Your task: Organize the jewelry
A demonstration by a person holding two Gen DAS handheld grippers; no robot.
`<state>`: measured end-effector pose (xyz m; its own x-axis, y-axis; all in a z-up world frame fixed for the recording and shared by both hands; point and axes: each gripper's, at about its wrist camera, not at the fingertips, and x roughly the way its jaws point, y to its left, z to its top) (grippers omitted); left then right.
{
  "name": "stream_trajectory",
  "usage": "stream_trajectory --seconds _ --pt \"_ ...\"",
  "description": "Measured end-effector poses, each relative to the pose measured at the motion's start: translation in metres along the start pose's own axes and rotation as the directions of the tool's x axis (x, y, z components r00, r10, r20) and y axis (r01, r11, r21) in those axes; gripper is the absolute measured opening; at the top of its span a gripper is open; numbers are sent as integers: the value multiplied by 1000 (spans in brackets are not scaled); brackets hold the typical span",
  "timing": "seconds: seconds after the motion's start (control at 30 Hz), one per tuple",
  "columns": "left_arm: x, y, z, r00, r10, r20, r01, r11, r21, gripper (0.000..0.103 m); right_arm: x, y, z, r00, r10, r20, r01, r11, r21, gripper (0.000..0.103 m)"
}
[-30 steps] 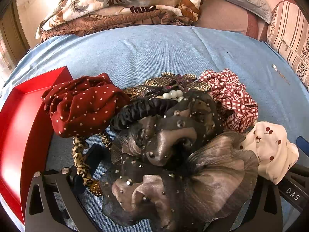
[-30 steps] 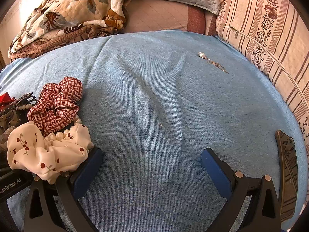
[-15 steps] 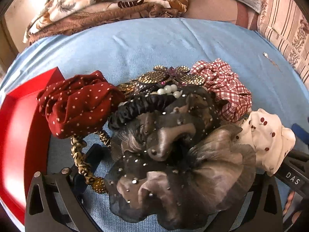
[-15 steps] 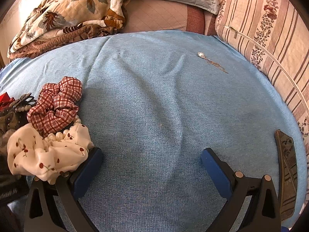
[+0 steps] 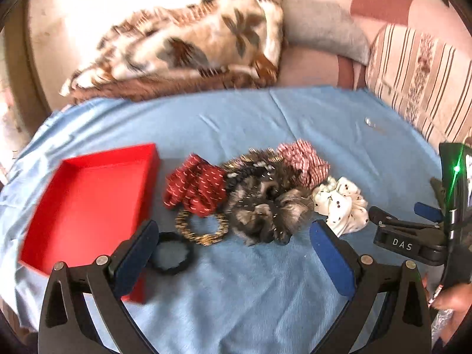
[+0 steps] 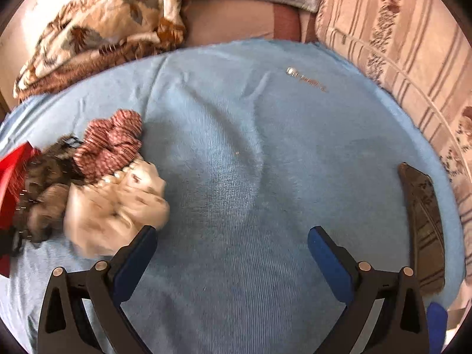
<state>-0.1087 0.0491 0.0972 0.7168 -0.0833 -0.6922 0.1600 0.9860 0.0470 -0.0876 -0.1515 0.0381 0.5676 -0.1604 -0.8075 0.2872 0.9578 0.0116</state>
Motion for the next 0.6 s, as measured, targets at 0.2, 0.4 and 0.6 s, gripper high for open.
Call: stream_trajectory --seconds 0.2,0.4,0.6 --pt "-45 15 -11 993 89 74 -89 996 -9 102 -43 7 -19 993 -28 118 30 999 -11 103" --pt "-92 25 -24 986 72 152 -72 997 -1 102 -82 14 -38 962 -21 273 23 1000 -2 103" --pt "-121 33 -29 980 75 183 -75 997 -7 102 -107 17 -53 932 -42 361 35 999 26 103"
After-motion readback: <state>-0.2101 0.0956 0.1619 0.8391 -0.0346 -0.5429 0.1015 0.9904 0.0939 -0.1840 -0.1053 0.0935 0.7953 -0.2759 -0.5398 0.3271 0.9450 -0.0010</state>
